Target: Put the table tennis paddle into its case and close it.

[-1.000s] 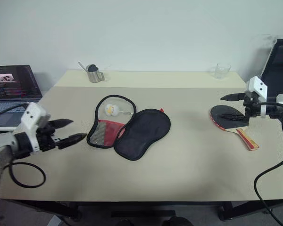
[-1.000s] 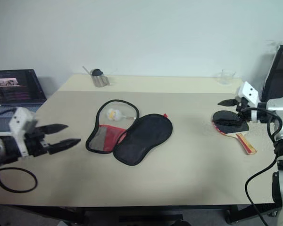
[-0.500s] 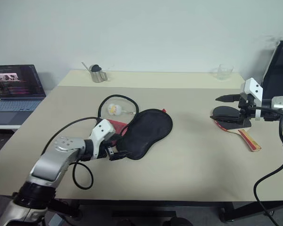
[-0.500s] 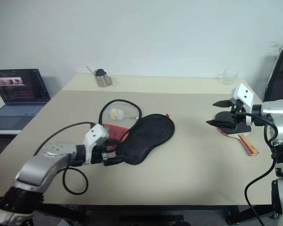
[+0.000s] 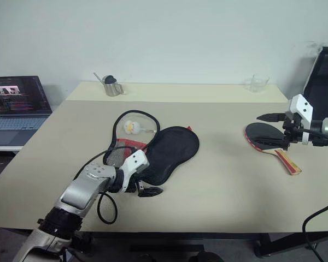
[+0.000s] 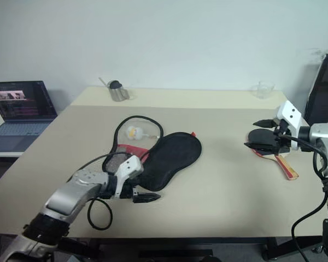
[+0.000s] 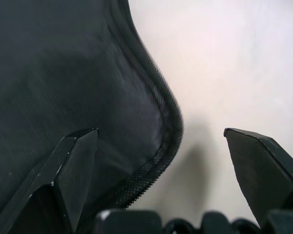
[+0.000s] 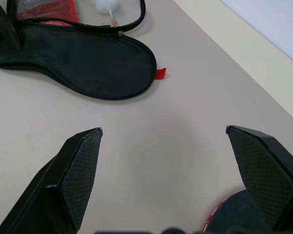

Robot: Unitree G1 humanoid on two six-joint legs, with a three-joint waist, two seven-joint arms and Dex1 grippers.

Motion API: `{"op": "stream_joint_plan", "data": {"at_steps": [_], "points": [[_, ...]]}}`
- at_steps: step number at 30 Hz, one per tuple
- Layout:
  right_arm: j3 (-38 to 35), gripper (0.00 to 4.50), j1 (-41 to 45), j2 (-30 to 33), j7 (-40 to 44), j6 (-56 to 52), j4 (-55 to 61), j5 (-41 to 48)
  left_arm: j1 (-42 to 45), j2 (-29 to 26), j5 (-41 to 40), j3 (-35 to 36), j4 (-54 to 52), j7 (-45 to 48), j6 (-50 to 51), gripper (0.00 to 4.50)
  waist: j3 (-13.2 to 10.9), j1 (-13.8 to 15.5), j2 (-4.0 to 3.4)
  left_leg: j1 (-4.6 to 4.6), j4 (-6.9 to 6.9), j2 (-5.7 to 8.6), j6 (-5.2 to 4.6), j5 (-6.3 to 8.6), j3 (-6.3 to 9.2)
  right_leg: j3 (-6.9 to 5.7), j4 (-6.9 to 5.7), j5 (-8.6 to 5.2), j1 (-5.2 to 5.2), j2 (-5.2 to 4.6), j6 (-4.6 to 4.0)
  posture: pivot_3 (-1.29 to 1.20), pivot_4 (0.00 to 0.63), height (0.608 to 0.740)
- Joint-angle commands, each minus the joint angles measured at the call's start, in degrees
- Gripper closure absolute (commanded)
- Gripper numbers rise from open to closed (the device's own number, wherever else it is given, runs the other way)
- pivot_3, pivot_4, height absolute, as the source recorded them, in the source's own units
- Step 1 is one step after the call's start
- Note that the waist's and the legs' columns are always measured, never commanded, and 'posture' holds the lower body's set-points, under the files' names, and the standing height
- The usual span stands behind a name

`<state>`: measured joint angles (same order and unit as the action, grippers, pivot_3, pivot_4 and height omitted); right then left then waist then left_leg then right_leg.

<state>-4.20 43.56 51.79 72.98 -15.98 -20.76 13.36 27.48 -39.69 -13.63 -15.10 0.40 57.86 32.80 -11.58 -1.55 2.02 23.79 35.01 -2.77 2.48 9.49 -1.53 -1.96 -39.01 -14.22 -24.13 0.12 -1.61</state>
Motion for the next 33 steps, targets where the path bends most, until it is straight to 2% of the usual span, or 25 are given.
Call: {"op": "stream_joint_plan", "data": {"at_steps": [1,5,8,15,18,20,27,33], "points": [[-2.26,0.04,-0.06,1.65,-0.59,-0.22,2.48,1.44,2.20,1.14,4.35,-2.71,2.52,-1.29,-1.53,0.00,0.01,0.06,-0.01,0.00,0.00,0.00,0.00,0.00,0.00,0.00,0.00,0.00,0.00,0.00,0.00,0.00,0.150,0.740],[-2.24,0.04,-0.60,2.06,-1.08,-0.47,3.07,1.71,4.32,2.83,9.53,-6.77,5.90,-1.84,-3.60,0.00,0.08,0.12,-0.08,-0.02,0.00,0.03,0.00,0.00,0.01,0.00,0.00,0.00,0.05,0.00,0.01,0.00,0.150,0.740],[-2.21,0.00,-0.77,2.40,-1.26,-0.62,3.43,1.97,4.55,3.21,10.28,-7.29,5.99,-1.11,-4.16,0.56,0.23,0.27,-0.28,-0.08,0.06,0.07,-0.03,-0.02,0.00,0.01,0.00,0.05,0.12,-0.01,0.09,0.00,0.150,0.740],[-2.05,0.00,-0.52,2.63,-1.56,-0.28,3.06,2.01,3.66,2.93,11.15,-7.15,5.35,-1.36,-3.93,2.92,0.24,0.41,-0.30,-0.15,0.18,0.14,-0.26,-0.17,0.00,0.01,0.03,0.21,0.25,-0.15,0.25,0.00,0.150,0.740],[-1.87,0.00,-0.35,2.38,-1.78,-0.20,2.98,2.01,3.93,3.31,9.88,-6.18,4.78,-0.84,-2.71,3.92,0.24,0.39,-0.29,-0.46,0.18,0.13,-0.29,-0.18,0.03,-0.03,0.06,0.13,0.56,-0.18,0.11,0.00,0.150,0.740],[-1.71,0.00,-0.25,2.19,-1.89,-0.09,2.89,2.04,4.65,3.87,9.31,-5.24,4.79,-1.23,-1.92,4.42,0.24,0.33,-0.29,-0.78,0.15,0.13,-0.28,-0.18,0.05,-0.04,0.11,-0.01,0.87,-0.22,-0.12,0.00,0.150,0.740],[-1.26,0.00,-0.01,1.50,-2.14,0.04,2.75,2.03,8.25,9.28,5.91,-0.07,6.01,-3.33,-0.96,4.42,0.19,0.36,-0.22,-0.78,0.10,0.16,-0.29,-0.18,0.05,-0.06,0.14,-0.01,0.92,-0.26,-0.13,0.00,0.150,0.740],[-1.27,0.00,0.07,1.42,-2.12,0.04,2.72,1.97,13.84,14.58,3.23,1.98,6.94,-4.14,0.05,4.42,0.17,0.43,-0.19,-0.49,-0.06,0.15,-0.29,-0.16,0.05,-0.13,0.37,0.18,0.73,-0.22,0.21,0.00,0.150,0.740]]}}
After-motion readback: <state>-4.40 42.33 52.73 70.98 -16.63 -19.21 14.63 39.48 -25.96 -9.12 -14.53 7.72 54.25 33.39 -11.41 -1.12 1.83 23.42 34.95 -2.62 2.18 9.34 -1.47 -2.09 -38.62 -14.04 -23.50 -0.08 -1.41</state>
